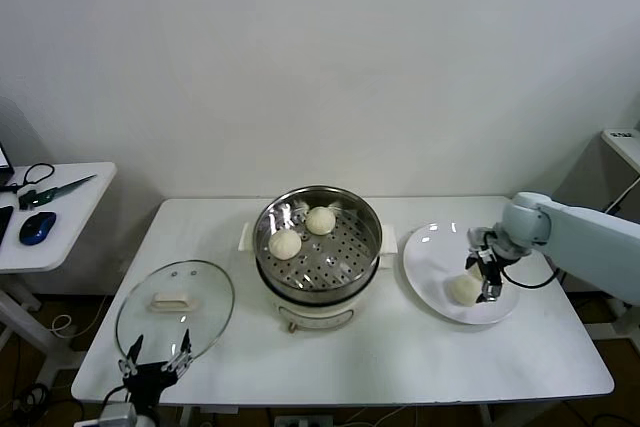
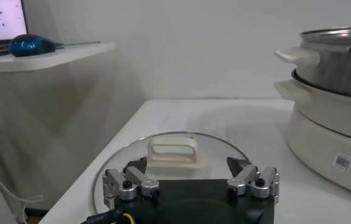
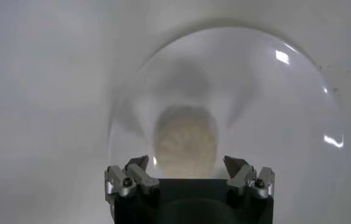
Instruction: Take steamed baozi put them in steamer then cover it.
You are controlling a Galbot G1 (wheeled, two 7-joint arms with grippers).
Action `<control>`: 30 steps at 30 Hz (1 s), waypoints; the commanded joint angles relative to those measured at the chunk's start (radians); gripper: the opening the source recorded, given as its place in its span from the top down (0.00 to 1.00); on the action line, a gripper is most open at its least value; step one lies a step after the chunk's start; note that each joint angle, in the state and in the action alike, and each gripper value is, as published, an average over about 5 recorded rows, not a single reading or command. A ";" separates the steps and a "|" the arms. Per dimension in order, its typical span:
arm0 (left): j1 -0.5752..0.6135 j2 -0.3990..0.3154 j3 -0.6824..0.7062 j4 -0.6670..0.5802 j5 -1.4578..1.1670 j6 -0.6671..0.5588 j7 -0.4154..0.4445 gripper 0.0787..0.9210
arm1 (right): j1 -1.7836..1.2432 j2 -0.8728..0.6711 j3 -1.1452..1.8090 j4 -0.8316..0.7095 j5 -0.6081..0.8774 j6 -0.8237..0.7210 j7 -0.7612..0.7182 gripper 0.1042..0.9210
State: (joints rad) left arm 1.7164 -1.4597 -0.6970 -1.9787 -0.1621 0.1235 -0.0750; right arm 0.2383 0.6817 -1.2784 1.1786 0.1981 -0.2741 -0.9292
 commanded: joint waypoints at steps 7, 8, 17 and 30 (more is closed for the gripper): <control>0.000 0.001 -0.001 -0.001 0.001 0.000 -0.002 0.12 | -0.089 0.025 0.090 -0.042 -0.042 -0.003 0.027 0.24; 0.001 0.000 -0.001 -0.002 0.002 0.000 -0.002 0.12 | -0.085 0.026 0.090 -0.042 -0.041 -0.003 0.024 0.27; 0.009 -0.005 -0.002 -0.016 0.004 0.001 -0.003 0.12 | 0.112 0.020 -0.024 0.007 0.016 0.053 -0.047 0.38; 0.017 -0.004 -0.007 -0.022 0.020 0.004 -0.003 0.12 | 0.916 0.378 -0.302 0.136 0.161 0.587 -0.208 0.37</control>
State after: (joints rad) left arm 1.7318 -1.4652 -0.7026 -1.9979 -0.1451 0.1265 -0.0781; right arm 0.7656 0.8707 -1.4830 1.2485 0.2983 0.0423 -1.0571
